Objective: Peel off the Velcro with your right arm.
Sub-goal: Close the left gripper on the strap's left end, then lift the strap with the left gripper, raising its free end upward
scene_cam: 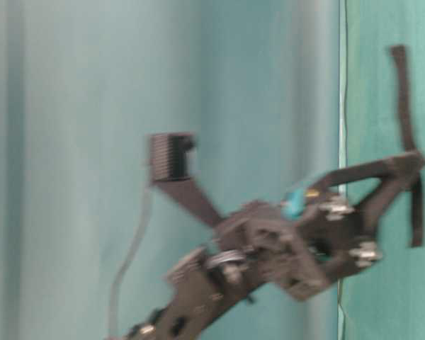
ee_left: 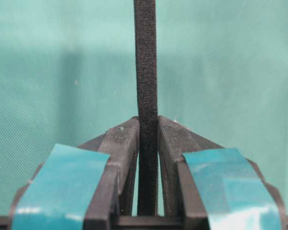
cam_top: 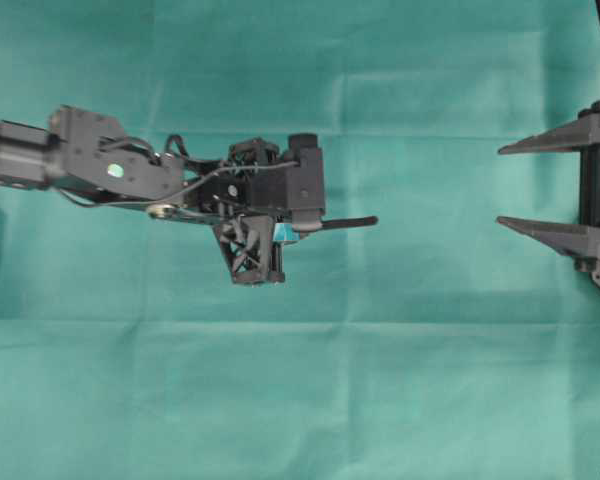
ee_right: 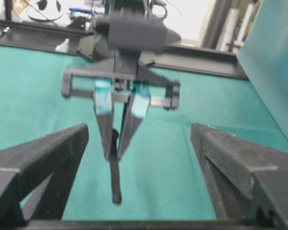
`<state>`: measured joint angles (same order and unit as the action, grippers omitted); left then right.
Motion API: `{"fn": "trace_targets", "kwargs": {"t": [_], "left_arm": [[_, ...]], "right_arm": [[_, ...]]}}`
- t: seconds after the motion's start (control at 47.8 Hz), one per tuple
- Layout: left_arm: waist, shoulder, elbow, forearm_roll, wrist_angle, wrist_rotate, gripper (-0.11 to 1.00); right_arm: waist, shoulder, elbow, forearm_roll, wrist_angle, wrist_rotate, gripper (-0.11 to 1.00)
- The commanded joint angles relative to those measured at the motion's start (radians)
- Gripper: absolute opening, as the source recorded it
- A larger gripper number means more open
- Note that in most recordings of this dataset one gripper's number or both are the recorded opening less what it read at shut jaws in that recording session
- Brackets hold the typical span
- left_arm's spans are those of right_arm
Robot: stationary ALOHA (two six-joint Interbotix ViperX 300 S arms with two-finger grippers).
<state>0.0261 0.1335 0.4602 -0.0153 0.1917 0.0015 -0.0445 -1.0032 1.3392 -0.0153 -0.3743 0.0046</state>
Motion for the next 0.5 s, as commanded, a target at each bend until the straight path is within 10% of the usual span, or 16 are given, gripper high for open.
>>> {"fn": "trace_targets", "kwargs": {"t": [0.0,0.481], "left_arm": [[-0.008,-0.075,-0.002,-0.003,-0.003,-0.006,0.10],[-0.051,-0.262,0.054,-0.005,-0.048,-0.121,0.10]], "right_arm": [[-0.002,0.003,-0.012,-0.020,-0.017,-0.002,0.82],[-0.002,0.018,-0.046,-0.118,-0.037,-0.012,0.82]]}}
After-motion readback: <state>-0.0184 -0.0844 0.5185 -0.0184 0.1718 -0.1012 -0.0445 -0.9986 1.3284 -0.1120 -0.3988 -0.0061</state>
